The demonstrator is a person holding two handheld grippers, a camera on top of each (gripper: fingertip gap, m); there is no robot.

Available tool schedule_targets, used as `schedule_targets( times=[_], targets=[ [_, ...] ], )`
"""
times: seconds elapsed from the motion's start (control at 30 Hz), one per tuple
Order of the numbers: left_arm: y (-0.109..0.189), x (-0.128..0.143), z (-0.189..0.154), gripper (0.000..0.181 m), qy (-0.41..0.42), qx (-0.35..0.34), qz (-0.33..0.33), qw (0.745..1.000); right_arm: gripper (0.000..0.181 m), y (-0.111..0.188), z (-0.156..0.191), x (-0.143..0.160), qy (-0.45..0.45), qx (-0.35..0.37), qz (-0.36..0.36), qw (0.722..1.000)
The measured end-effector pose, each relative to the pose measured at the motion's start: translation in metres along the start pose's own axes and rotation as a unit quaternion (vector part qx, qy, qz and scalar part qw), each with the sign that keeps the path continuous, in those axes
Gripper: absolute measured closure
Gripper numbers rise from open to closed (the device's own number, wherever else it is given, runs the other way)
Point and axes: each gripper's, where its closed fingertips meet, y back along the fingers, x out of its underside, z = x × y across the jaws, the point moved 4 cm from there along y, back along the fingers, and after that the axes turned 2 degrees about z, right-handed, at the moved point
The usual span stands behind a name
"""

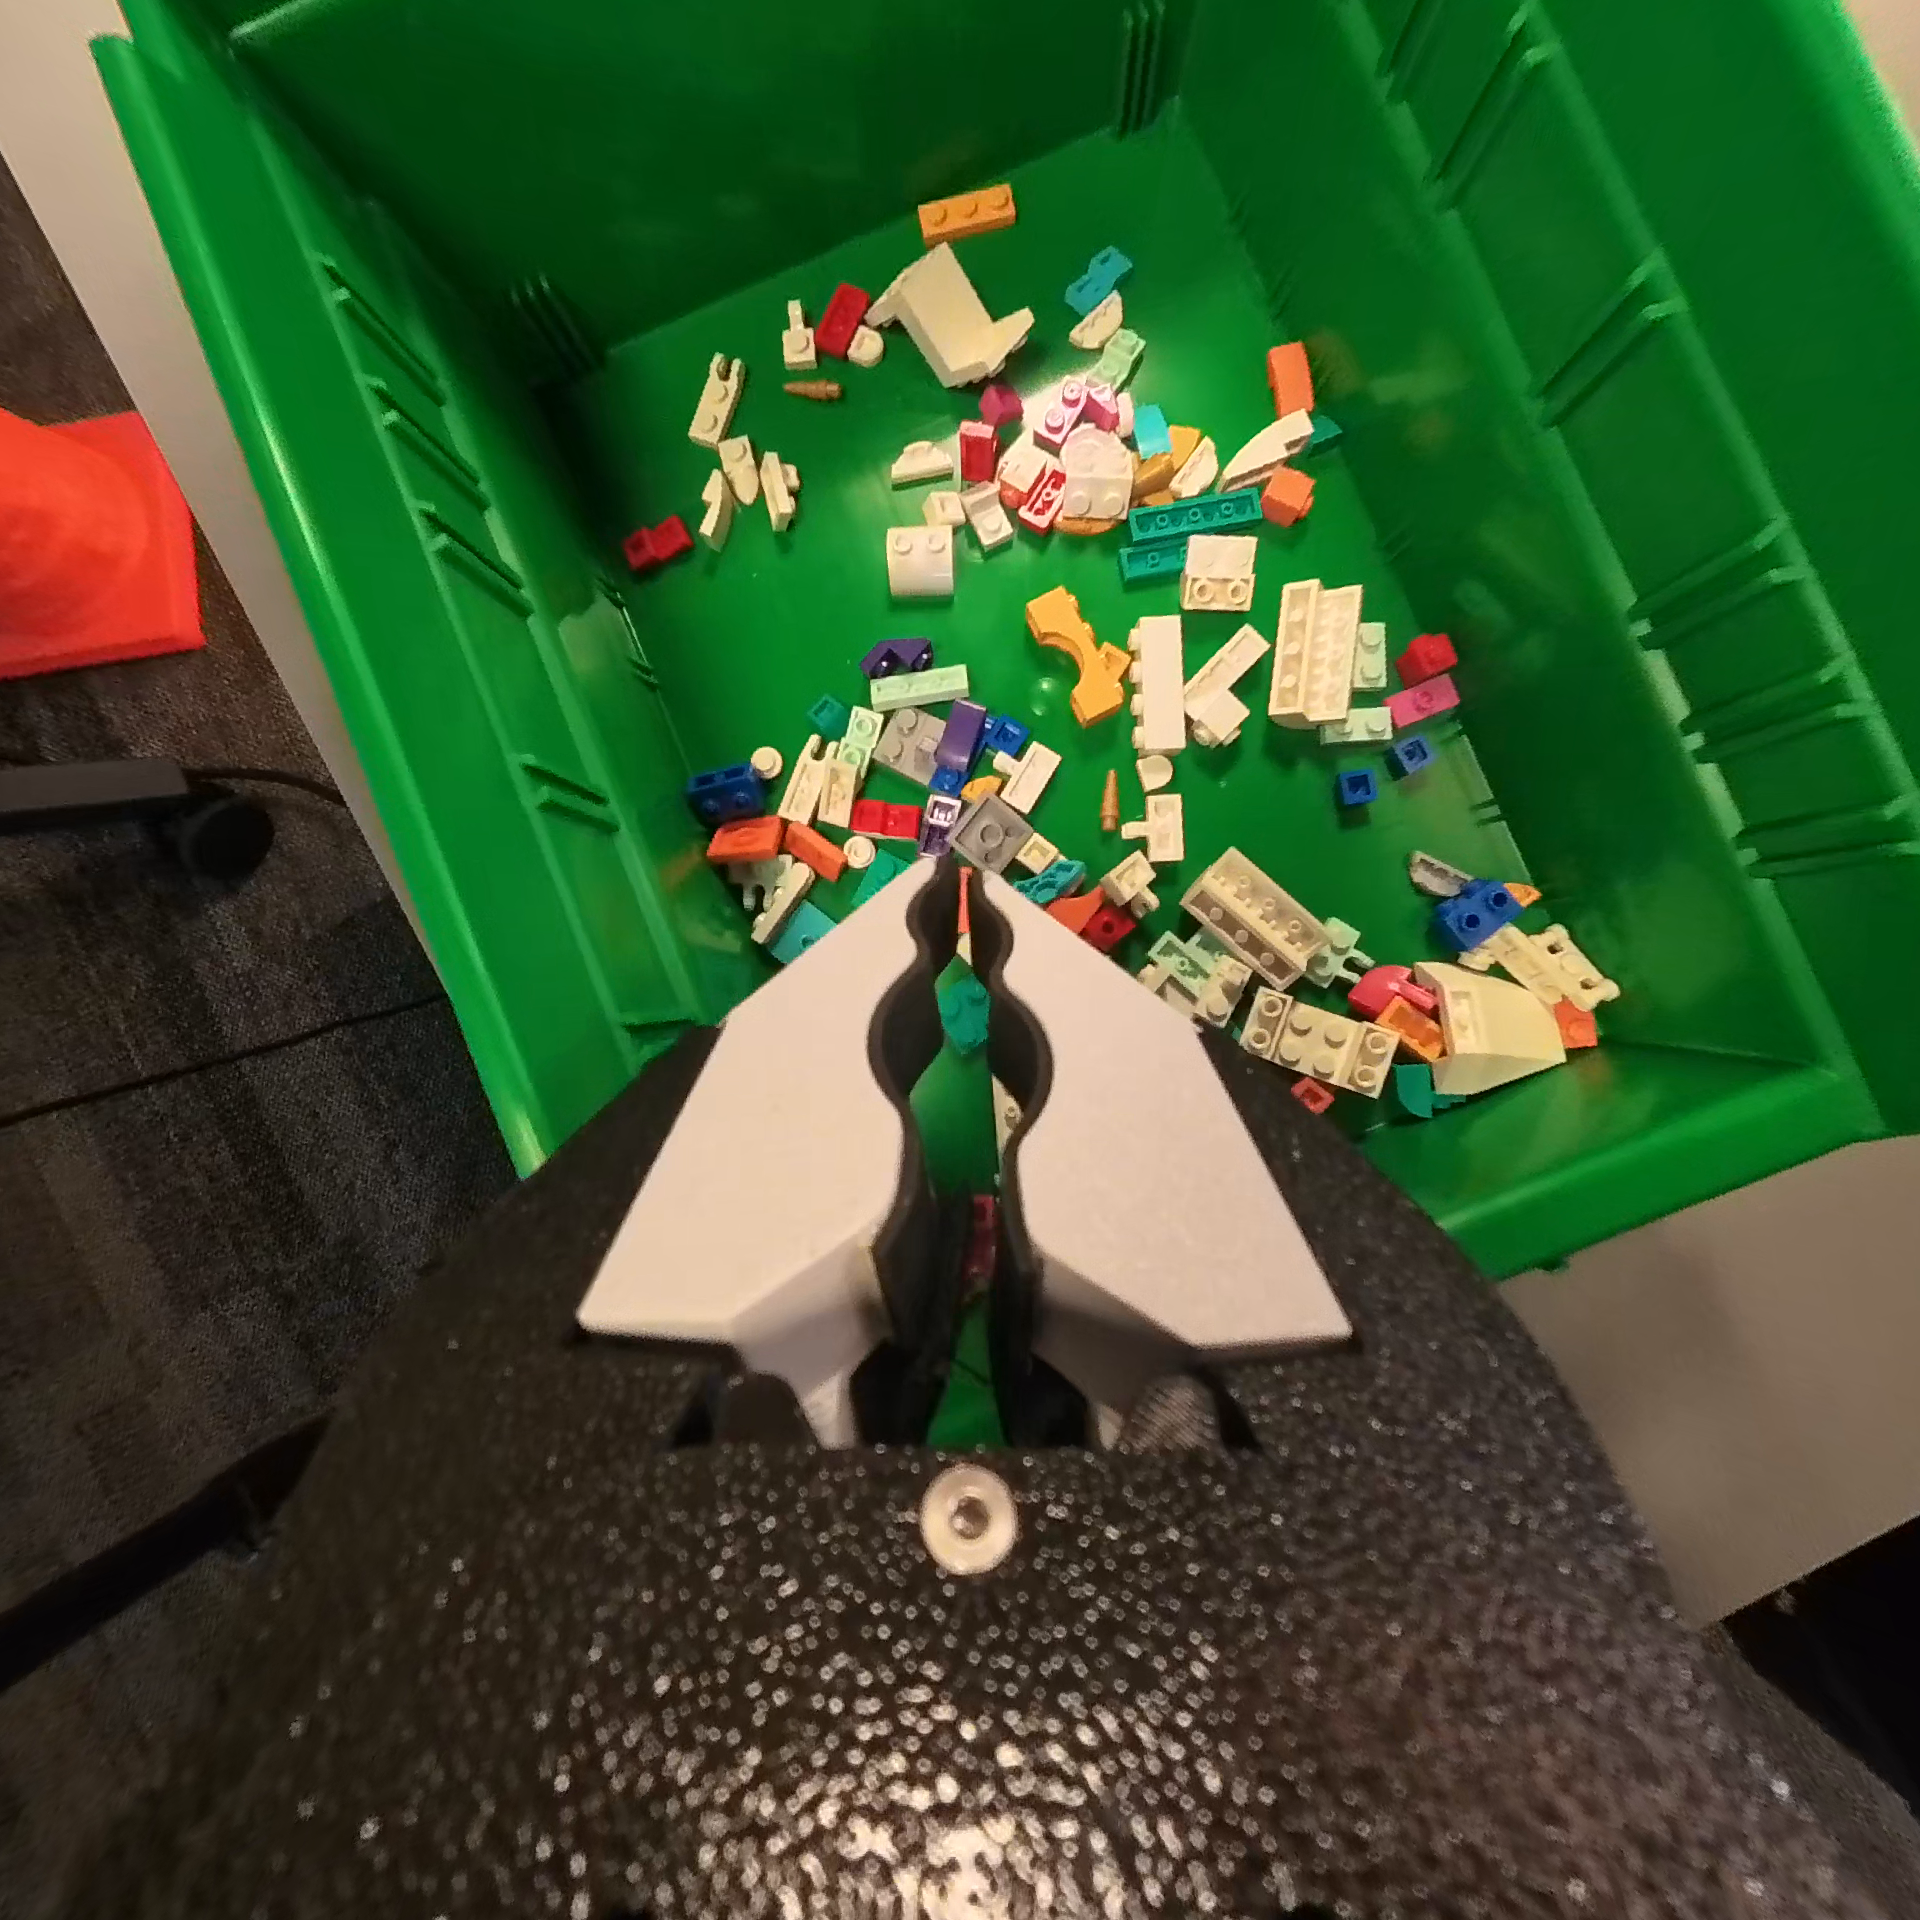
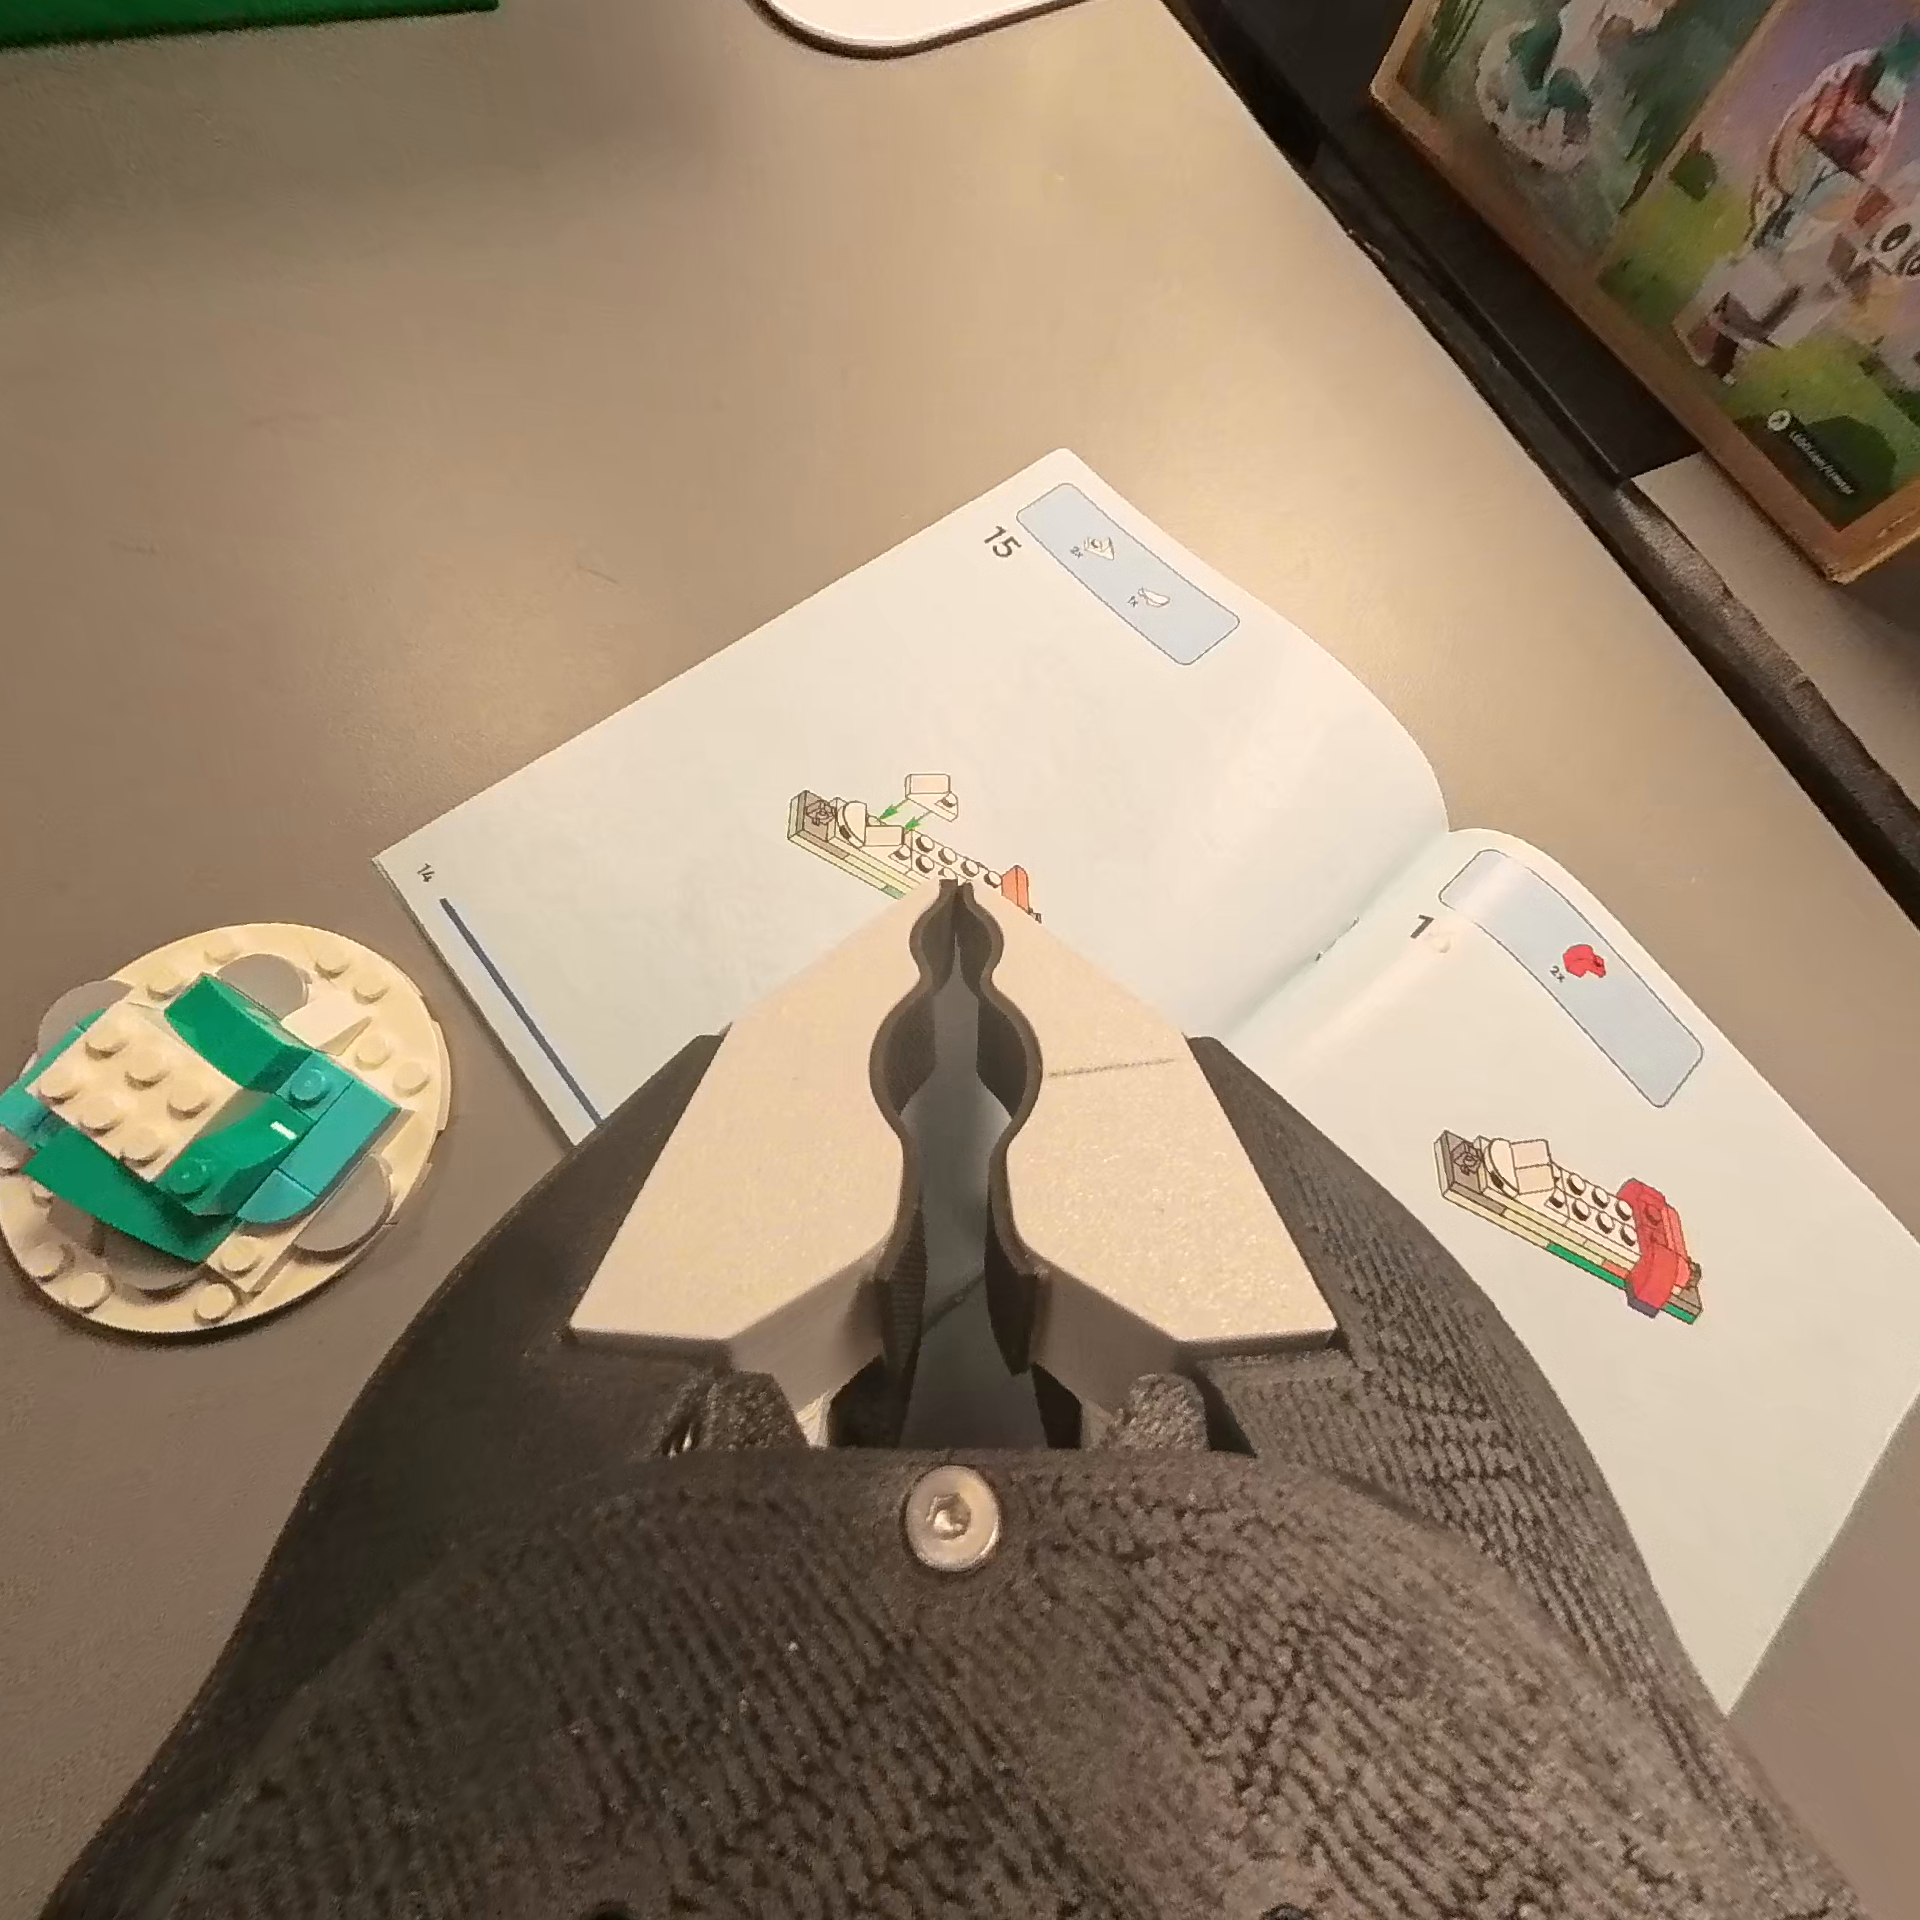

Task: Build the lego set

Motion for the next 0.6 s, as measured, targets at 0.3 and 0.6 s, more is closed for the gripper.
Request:
schedule_targets(
  times=[0.3, 0.6],
  targets=[
    [-0.0019, 0.002, -0.002, 0.181, 0.003, 0.005, -0.004, 1.0, 0.181, -0.0001, -0.0001, 0.0001, 0.0, 0.0, 0.0, 1.0],
    [-0.0004, 0.0011, -0.0027, 0.181, 0.003, 0.006, -0.006, 1.0, 0.181, -0.0001, -0.0002, 0.0001, 0.001, 0.001, 0.0, 1.0]
  ],
)
